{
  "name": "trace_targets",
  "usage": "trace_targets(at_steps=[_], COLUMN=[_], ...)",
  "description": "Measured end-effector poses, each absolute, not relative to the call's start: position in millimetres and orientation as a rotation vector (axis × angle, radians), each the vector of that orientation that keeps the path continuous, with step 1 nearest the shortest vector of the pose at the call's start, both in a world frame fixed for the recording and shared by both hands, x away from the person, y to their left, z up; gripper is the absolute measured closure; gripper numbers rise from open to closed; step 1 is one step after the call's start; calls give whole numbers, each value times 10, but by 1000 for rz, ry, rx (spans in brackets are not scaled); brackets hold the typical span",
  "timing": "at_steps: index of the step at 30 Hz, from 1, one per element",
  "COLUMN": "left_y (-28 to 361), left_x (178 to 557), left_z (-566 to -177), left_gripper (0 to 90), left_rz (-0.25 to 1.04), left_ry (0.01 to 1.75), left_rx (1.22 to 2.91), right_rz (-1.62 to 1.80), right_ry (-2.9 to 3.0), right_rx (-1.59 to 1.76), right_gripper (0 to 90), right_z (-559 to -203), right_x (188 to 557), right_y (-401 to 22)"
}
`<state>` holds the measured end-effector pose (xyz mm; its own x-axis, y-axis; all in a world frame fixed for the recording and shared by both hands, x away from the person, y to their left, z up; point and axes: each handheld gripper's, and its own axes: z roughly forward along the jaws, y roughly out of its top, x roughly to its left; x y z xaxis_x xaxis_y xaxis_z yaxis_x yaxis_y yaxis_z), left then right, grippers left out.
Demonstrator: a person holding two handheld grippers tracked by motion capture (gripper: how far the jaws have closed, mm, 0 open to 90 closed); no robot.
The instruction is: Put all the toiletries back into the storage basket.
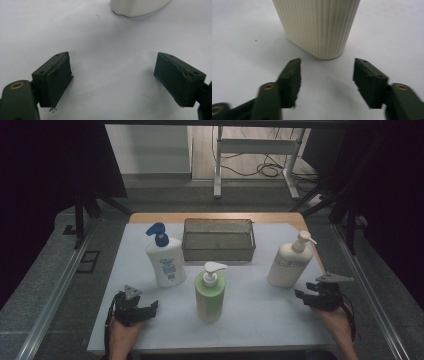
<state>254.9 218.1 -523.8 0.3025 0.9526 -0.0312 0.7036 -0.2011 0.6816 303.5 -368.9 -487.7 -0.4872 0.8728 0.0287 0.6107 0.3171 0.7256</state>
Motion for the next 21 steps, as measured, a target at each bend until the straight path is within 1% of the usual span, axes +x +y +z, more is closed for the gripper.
trace_targets(at_steps=[1, 2, 3, 4, 5, 6, 7, 11, 17, 21], left_y=[2181, 2181, 2181, 2181, 2181, 2181, 2181, 2181, 2181, 2181], left_x=[2549, 2549, 2549, 2549, 2549, 2549, 2549, 2549, 2549, 2549], left_z=[-5238, -5239, -5238, -5238, -5238, -5238, -5238, -5238, -5238, -5238], left_gripper=[140, 140, 140, 140, 140, 140, 140, 140, 140, 140], left_rz=[542, 542, 542, 542, 542, 543, 543, 543, 543, 544], left_ry=[1467, 1467, 1467, 1467, 1467, 1467, 1467, 1467, 1467, 1467], left_rx=[1980, 1980, 1980, 1980, 1980, 1980, 1980, 1980, 1980, 1980], right_rz=[976, 976, 979, 983, 983, 985, 985, 979, 977, 980], right_ry=[2226, 2226, 2236, 2240, 2240, 2246, 2246, 2234, 2200, 2196], right_rx=[1318, 1318, 1314, 1305, 1305, 1306, 1306, 1319, 1339, 1348], right_gripper=[489, 489, 533, 555, 555, 598, 598, 668, 815, 848], right_z=[-4869, -4869, -4862, -4859, -4859, -4856, -4856, -4865, -4911, -4922], right_x=[3051, 3051, 3066, 3075, 3075, 3095, 3095, 3137, 3215, 3258], right_y=[-3693, -3693, -3695, -3698, -3698, -3701, -3701, -3733, -3796, -3812])
